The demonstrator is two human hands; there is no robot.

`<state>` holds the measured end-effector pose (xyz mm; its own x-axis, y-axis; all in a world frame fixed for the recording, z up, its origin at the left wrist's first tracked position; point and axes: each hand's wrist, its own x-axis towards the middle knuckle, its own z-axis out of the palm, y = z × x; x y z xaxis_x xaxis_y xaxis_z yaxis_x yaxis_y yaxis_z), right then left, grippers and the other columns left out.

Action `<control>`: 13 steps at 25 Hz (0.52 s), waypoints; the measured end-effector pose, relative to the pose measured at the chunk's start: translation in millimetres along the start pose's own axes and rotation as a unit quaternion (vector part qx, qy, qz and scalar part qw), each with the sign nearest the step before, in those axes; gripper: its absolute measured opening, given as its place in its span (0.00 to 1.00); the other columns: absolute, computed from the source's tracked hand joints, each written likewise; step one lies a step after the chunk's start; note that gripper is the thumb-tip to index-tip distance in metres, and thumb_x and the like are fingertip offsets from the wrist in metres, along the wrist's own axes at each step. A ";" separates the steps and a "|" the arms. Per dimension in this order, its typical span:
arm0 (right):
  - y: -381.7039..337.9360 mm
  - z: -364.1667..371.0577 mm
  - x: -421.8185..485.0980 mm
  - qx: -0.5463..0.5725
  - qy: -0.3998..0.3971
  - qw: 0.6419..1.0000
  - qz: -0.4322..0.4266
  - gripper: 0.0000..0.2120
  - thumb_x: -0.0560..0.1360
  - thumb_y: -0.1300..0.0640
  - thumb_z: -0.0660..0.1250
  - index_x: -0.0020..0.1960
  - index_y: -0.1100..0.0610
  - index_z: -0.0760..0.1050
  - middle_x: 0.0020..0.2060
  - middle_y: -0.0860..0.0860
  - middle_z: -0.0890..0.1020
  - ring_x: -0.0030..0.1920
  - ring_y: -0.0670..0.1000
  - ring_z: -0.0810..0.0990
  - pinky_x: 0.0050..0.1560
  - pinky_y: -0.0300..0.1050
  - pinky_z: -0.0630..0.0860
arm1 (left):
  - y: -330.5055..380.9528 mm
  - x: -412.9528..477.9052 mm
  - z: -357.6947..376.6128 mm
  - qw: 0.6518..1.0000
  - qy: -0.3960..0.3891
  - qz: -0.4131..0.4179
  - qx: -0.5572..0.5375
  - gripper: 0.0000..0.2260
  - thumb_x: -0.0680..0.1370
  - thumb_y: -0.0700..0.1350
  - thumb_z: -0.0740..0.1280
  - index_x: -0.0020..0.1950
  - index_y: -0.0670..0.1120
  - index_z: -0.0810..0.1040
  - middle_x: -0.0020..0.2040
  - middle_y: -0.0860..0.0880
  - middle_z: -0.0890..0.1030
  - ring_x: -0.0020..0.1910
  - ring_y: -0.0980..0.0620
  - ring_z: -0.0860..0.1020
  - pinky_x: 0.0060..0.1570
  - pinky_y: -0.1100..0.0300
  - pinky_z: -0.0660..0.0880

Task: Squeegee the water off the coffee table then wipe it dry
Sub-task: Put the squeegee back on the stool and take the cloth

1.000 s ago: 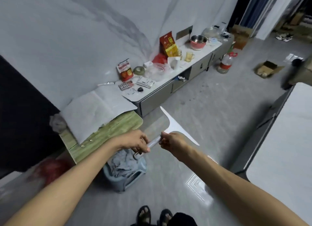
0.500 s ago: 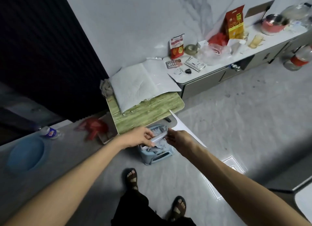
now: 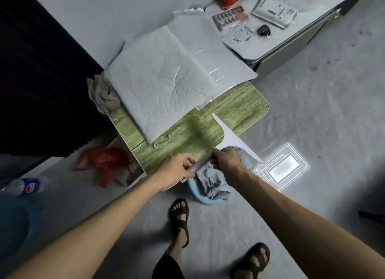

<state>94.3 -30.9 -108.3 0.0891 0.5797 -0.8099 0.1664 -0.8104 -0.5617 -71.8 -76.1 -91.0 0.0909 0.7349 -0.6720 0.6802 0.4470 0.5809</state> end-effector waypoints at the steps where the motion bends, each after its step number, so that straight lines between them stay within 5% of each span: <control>1: 1.9 15.4 25.7 0.000 0.008 1.000 -0.007 0.16 0.79 0.62 0.62 0.32 0.61 0.71 0.26 0.56 0.74 0.26 0.52 0.72 0.29 0.45 0.71 | -14.9 24.3 -2.7 1.000 0.007 0.007 0.013 0.14 0.70 0.41 0.76 0.53 0.51 0.79 0.39 0.53 0.82 0.32 0.57 0.78 0.28 0.71 0.72; 6: 13.6 64.3 111.9 0.000 0.043 0.998 -0.038 0.16 0.79 0.62 0.60 0.33 0.62 0.71 0.27 0.56 0.73 0.27 0.53 0.71 0.35 0.50 0.71 | -61.4 107.4 -3.1 0.991 0.050 0.054 0.116 0.13 0.71 0.42 0.74 0.54 0.47 0.79 0.47 0.48 0.85 0.40 0.49 0.82 0.40 0.53 0.81; 10: 31.3 87.6 142.2 -0.045 0.061 0.995 -0.068 0.14 0.80 0.58 0.61 0.39 0.63 0.76 0.36 0.60 0.82 0.36 0.57 0.80 0.41 0.53 0.79 | -87.9 135.8 9.0 0.975 0.076 0.066 0.197 0.13 0.73 0.39 0.71 0.56 0.45 0.76 0.43 0.46 0.83 0.32 0.54 0.74 0.26 0.69 0.67; 13: 31.9 88.8 142.1 -0.067 -0.003 0.994 -0.086 0.23 0.82 0.58 0.57 0.31 0.60 0.80 0.31 0.56 0.83 0.33 0.52 0.79 0.42 0.48 0.78 | -86.7 137.7 15.9 0.948 0.090 0.063 0.298 0.13 0.75 0.40 0.68 0.59 0.44 0.72 0.41 0.45 0.80 0.32 0.50 0.74 0.27 0.63 0.67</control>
<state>25.0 18.0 -256.3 0.0413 0.7080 -0.7050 0.3075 -0.6804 -0.6652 -106.7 -21.7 -241.2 0.1101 0.8621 -0.4947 0.9672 0.0218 0.2531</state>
